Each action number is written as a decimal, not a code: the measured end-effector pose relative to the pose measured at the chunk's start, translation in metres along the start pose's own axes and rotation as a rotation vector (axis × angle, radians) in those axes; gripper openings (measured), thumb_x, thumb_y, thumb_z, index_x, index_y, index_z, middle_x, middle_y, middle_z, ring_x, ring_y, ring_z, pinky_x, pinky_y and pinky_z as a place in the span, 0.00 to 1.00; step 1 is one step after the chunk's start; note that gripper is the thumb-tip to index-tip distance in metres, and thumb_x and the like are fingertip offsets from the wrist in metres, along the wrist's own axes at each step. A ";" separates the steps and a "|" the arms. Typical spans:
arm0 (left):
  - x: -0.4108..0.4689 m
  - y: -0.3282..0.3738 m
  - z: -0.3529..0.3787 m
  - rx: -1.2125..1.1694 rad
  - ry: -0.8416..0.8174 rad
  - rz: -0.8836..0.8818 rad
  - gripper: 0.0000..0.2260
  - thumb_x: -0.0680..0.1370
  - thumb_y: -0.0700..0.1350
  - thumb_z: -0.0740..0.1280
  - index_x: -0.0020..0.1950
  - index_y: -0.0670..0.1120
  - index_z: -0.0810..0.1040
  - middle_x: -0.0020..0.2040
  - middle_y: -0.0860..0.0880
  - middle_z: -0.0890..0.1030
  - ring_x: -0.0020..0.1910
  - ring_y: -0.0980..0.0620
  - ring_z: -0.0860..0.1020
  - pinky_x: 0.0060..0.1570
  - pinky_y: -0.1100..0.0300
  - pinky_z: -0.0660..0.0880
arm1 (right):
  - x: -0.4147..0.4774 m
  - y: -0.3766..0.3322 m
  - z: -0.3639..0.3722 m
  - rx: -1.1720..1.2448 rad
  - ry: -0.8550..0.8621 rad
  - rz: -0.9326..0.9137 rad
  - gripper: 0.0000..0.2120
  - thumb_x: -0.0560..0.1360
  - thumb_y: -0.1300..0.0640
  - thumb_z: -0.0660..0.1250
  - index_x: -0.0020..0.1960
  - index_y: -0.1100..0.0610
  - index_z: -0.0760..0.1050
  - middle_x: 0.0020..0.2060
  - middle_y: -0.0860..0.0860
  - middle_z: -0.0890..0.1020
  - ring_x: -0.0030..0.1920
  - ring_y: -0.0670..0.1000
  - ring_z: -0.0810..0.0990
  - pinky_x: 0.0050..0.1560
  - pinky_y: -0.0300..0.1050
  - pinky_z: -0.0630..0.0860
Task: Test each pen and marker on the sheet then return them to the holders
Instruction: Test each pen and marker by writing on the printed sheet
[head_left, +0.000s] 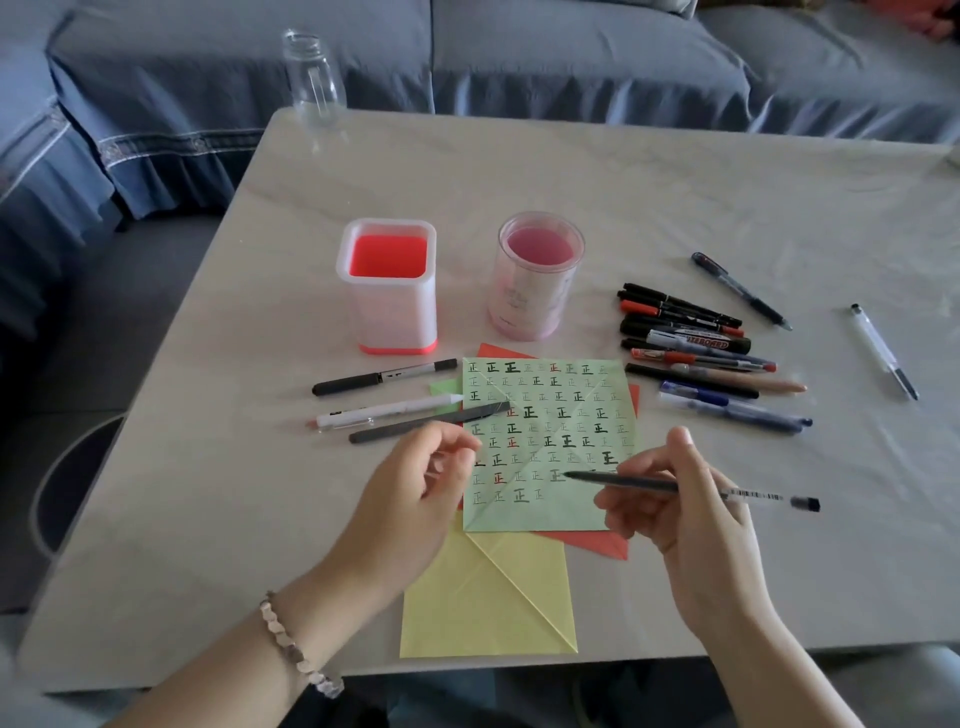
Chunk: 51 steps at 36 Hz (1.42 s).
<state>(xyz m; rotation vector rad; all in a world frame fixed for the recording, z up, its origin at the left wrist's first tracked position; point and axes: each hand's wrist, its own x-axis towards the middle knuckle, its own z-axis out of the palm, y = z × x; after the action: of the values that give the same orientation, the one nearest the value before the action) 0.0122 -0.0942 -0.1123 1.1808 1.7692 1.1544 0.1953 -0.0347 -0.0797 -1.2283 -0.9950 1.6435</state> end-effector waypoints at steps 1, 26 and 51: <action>-0.001 0.005 0.002 -0.057 -0.024 -0.016 0.03 0.76 0.48 0.63 0.45 0.52 0.77 0.42 0.47 0.80 0.37 0.53 0.77 0.41 0.60 0.74 | -0.002 -0.002 0.002 0.001 -0.001 -0.005 0.20 0.66 0.44 0.60 0.28 0.59 0.76 0.25 0.62 0.79 0.22 0.53 0.74 0.24 0.41 0.72; -0.011 0.039 0.017 -0.164 -0.265 0.032 0.10 0.75 0.38 0.67 0.42 0.54 0.80 0.32 0.59 0.79 0.30 0.63 0.73 0.33 0.70 0.70 | -0.012 -0.009 0.016 -0.156 -0.019 -0.040 0.18 0.76 0.57 0.58 0.32 0.65 0.75 0.22 0.58 0.78 0.20 0.49 0.74 0.23 0.37 0.72; 0.021 0.067 0.050 0.201 -0.336 0.491 0.07 0.76 0.46 0.67 0.44 0.43 0.81 0.30 0.58 0.72 0.29 0.62 0.70 0.32 0.74 0.64 | 0.010 -0.014 -0.013 -0.041 0.126 -0.105 0.28 0.77 0.65 0.53 0.20 0.55 0.72 0.20 0.51 0.73 0.23 0.47 0.68 0.30 0.43 0.65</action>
<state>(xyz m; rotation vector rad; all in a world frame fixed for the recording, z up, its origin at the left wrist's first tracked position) 0.0708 -0.0475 -0.0691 1.8829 1.3994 0.9748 0.2085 -0.0194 -0.0725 -1.2688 -1.0013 1.4539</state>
